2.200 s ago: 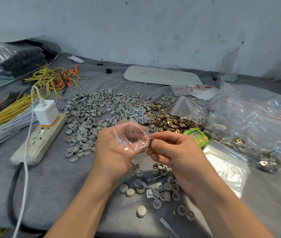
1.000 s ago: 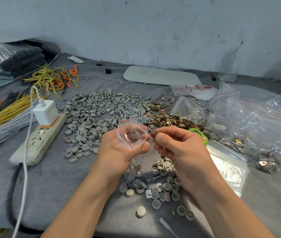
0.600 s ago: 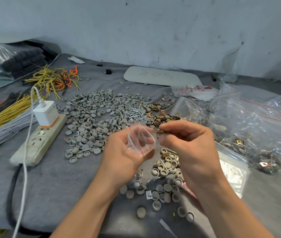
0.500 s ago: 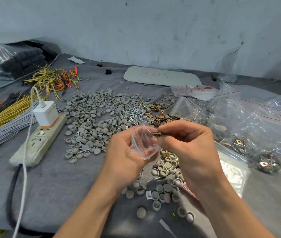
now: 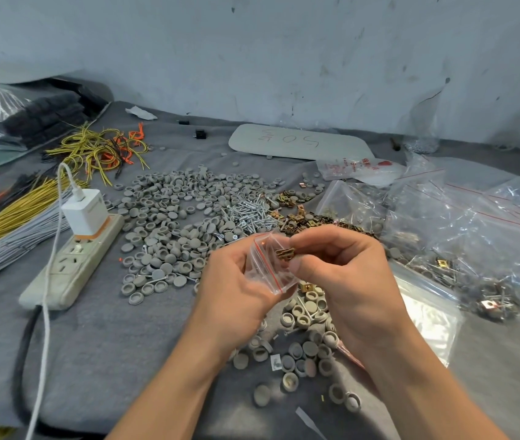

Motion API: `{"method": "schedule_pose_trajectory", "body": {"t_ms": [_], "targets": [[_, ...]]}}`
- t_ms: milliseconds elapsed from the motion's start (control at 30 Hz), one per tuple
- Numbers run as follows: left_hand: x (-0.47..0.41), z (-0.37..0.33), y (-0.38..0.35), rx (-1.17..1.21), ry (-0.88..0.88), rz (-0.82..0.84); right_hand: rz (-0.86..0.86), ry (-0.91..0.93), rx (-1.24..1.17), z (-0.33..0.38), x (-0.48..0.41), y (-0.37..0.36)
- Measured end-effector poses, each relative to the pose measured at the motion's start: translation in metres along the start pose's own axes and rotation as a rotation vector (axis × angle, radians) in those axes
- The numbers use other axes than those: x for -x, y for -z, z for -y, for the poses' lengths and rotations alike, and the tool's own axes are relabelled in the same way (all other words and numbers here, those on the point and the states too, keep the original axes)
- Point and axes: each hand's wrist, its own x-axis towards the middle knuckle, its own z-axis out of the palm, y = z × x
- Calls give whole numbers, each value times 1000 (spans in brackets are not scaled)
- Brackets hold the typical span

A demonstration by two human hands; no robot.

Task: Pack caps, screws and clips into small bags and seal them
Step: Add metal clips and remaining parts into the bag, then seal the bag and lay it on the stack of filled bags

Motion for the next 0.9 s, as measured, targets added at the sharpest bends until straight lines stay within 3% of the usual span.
{"method": "schedule_pose_trajectory", "body": {"t_ms": [567, 767, 900], "targets": [[1, 3, 3, -5, 10, 14, -26, -2, 34, -4, 0, 1], [2, 7, 5, -114, 15, 18, -58, 104, 206, -4, 1, 1], [4, 3, 4, -163, -11, -2, -181, 117, 209, -9, -4, -1]]}}
